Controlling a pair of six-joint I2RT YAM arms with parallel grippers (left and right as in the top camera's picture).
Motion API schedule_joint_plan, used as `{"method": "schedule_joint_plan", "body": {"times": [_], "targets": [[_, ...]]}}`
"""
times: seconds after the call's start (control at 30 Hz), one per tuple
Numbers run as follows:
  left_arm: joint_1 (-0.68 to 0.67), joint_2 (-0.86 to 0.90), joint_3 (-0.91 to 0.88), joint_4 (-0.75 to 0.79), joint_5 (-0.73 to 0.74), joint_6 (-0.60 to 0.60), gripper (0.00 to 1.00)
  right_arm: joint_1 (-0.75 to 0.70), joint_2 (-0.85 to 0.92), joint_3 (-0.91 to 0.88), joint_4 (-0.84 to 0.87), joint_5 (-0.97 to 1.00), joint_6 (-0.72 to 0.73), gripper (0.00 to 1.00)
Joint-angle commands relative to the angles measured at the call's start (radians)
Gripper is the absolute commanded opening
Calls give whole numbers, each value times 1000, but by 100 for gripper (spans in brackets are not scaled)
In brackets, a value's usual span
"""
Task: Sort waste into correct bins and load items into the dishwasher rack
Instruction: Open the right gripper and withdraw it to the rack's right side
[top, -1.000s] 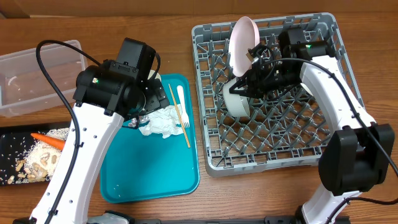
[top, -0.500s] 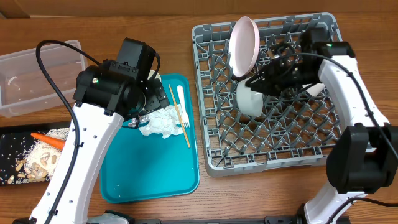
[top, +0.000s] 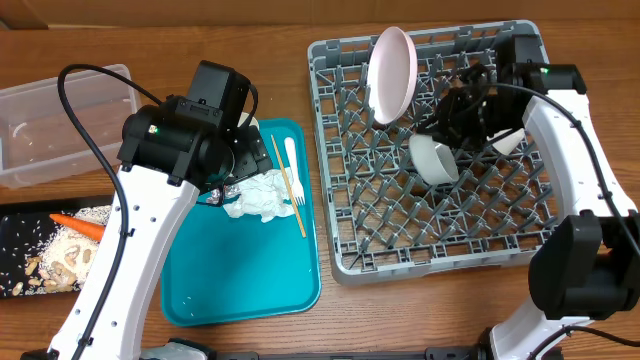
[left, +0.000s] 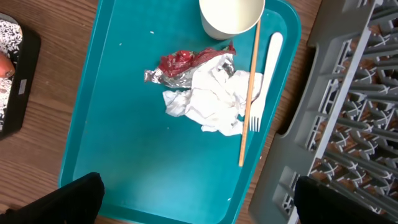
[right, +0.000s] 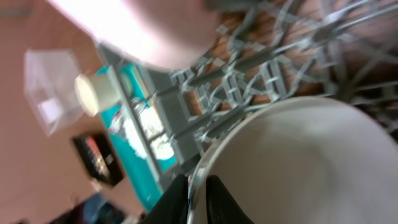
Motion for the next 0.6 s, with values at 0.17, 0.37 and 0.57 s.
{"method": "schedule_joint_plan", "body": {"times": [0.17, 0.37, 0.57], "targets": [[6, 7, 1, 3, -6, -7, 100, -14, 18, -10, -63, 418, 113, 12], [6, 7, 1, 4, -6, -7, 100, -14, 18, 79, -118, 413, 125, 12], [6, 7, 1, 5, -6, -7, 100, -14, 16, 160, -167, 22, -35, 11]]}}
